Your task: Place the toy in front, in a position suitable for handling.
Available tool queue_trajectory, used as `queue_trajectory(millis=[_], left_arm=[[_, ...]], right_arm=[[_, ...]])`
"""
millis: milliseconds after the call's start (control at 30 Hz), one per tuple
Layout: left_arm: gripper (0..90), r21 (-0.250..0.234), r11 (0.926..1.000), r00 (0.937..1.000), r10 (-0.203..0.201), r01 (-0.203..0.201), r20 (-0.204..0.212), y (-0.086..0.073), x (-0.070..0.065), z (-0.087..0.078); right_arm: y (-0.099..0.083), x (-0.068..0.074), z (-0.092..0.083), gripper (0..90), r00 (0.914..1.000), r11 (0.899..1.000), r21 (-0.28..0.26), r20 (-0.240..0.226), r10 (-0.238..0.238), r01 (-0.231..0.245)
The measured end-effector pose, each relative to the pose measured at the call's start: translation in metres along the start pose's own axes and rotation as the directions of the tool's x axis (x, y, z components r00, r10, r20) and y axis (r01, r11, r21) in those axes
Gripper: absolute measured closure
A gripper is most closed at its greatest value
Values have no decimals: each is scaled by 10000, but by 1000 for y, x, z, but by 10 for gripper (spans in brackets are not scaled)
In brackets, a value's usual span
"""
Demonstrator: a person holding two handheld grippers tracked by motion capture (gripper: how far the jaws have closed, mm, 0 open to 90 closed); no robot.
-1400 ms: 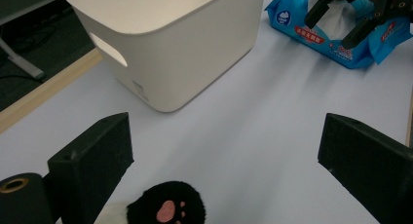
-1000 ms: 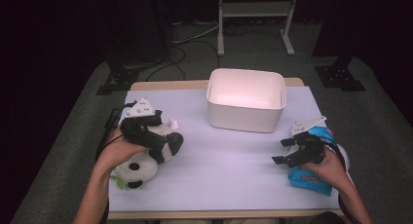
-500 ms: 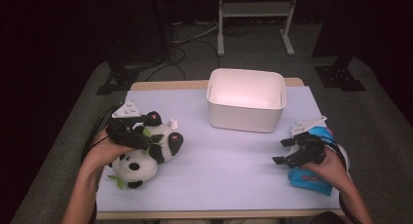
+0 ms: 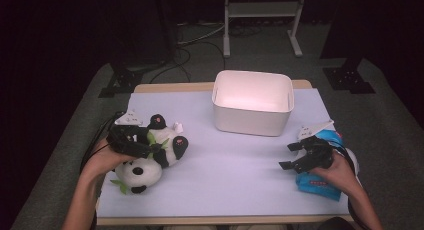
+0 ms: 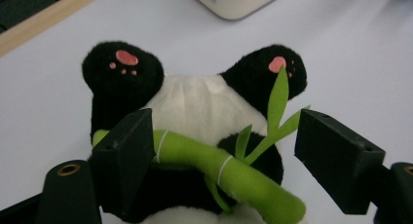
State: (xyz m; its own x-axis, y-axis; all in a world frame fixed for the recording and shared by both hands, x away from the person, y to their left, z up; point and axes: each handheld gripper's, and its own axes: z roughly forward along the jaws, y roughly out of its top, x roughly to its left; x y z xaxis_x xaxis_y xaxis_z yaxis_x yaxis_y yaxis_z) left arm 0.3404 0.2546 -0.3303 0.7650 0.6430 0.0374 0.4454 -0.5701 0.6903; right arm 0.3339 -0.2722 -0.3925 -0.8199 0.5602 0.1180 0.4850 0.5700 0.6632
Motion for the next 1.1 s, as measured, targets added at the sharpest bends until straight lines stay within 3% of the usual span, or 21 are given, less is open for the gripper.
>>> queue_trajectory(millis=[300,667,900,1100], left_arm=[[264,455,9987,9998,-221,221,14,-7,1,8],[452,510,9982,9993,-289,301,-249,-11,0,7],[636,805,9966,9998,-189,185,45,-10,0,7],[700,792,9966,9991,-238,209,365,-11,-1,10]], right_arm=[[0,1,0,190,10000,10000,-2,9,-68,68],[1,2,0,190,9999,9999,-28,43,-113,113],[1,2,-1,189,9999,9999,-31,41,-109,109],[2,2,0,188,9998,9998,-21,36,-181,181]])
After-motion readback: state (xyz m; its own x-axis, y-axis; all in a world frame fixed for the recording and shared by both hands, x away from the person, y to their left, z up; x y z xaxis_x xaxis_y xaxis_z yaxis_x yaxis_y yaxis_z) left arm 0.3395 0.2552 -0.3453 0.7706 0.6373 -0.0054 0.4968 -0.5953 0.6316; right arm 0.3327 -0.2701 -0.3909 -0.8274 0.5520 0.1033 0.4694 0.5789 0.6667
